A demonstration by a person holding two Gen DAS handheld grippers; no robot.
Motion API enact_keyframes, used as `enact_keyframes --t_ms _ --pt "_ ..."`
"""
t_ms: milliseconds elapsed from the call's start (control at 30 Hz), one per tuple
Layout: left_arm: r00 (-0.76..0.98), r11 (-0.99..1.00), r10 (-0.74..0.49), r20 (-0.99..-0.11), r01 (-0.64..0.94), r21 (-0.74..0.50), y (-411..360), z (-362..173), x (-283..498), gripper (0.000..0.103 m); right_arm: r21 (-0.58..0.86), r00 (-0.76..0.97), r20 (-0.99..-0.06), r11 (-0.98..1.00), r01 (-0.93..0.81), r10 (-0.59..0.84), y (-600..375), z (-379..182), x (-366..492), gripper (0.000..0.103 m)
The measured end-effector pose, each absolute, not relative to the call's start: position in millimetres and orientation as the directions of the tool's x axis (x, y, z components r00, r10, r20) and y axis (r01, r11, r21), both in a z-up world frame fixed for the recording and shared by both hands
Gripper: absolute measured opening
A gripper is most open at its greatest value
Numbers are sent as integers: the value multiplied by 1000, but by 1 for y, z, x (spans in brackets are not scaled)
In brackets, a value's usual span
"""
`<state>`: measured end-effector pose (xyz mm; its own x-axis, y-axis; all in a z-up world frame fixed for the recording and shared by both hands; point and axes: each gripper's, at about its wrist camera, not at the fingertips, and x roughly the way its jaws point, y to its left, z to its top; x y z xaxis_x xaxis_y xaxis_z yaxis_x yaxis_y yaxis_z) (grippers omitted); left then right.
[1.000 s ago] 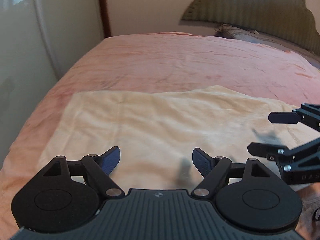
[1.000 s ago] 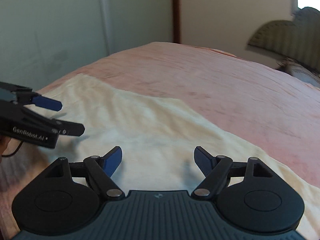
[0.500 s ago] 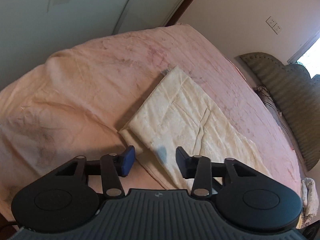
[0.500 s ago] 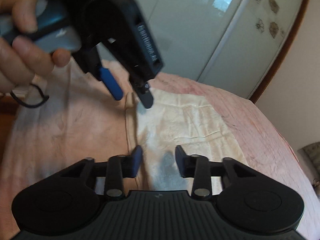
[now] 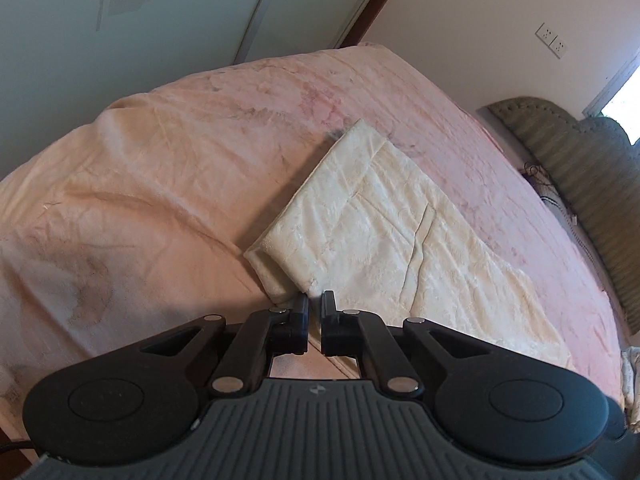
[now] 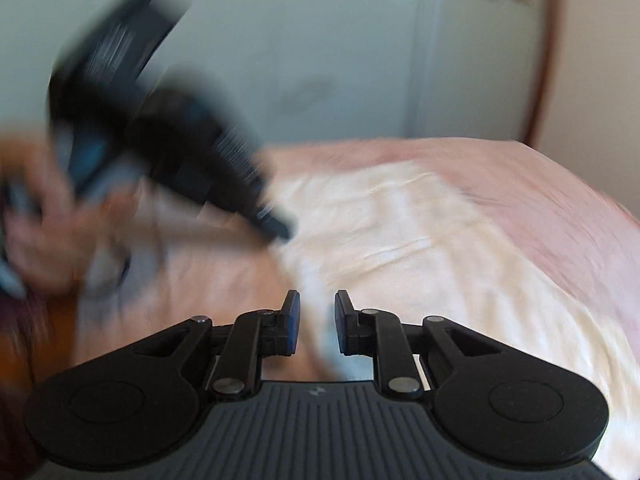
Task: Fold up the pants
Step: 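Open both grippers and withdraw from the pants, then grasp the pants corner with the right gripper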
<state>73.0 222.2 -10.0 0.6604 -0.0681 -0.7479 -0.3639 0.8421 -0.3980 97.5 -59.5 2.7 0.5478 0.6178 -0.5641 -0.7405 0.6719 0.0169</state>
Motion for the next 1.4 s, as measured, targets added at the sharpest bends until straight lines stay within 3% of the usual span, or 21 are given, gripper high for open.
enact_keyframes --t_ms 67,133,200,300,367,400,433,500,700,900,1000,1200,1333,1400 --pt "655 863 -43 -754 -355 -358 217 -8 74 5 38 592 -575 741 -670 564 -83 2 106 19" --pt "649 875 -17 -761 -358 -325 210 -7 73 14 33 562 -678 784 -620 473 -96 -18 120 20" --pt "636 888 31 -771 -372 -271 204 -2 70 25 125 554 -656 797 -592 514 -116 -24 118 20" --pt "659 910 125 -742 -373 -179 192 16 61 24 171 606 -592 818 -550 531 -154 -6 98 21" --pt "694 934 188 -695 -345 -92 176 32 59 27 153 670 -580 870 -469 464 -192 2 95 28" --pt "710 944 189 -678 -321 -72 167 38 61 34 140 702 -582 901 -410 410 -214 4 95 31" --pt "732 959 164 -661 -275 -67 155 45 64 49 128 729 -590 931 -342 348 -239 2 96 39" --pt "752 980 70 -656 -173 -94 128 49 77 68 109 752 -623 975 -191 217 -290 -3 99 43" --pt "688 982 -171 -705 174 -68 2 29 120 68 8 703 -706 992 129 -85 -420 -24 86 43" --pt "574 899 -302 -761 438 -26 -120 -5 156 68 62 673 -738 986 152 -57 -467 -41 102 47" --pt "531 885 -242 -812 465 40 -160 -29 169 64 51 667 -742 987 149 -62 -470 -35 108 48" --pt "574 877 -217 -790 469 99 -175 -49 175 73 -26 632 -774 1000 12 -28 -450 -32 83 50" --pt "619 883 -170 -766 441 161 -198 -51 199 85 5 652 -757 999 50 -29 -461 -39 101 68" --pt "615 898 -149 -775 412 154 -201 -47 205 80 41 659 -752 996 74 -18 -468 -41 107 70"
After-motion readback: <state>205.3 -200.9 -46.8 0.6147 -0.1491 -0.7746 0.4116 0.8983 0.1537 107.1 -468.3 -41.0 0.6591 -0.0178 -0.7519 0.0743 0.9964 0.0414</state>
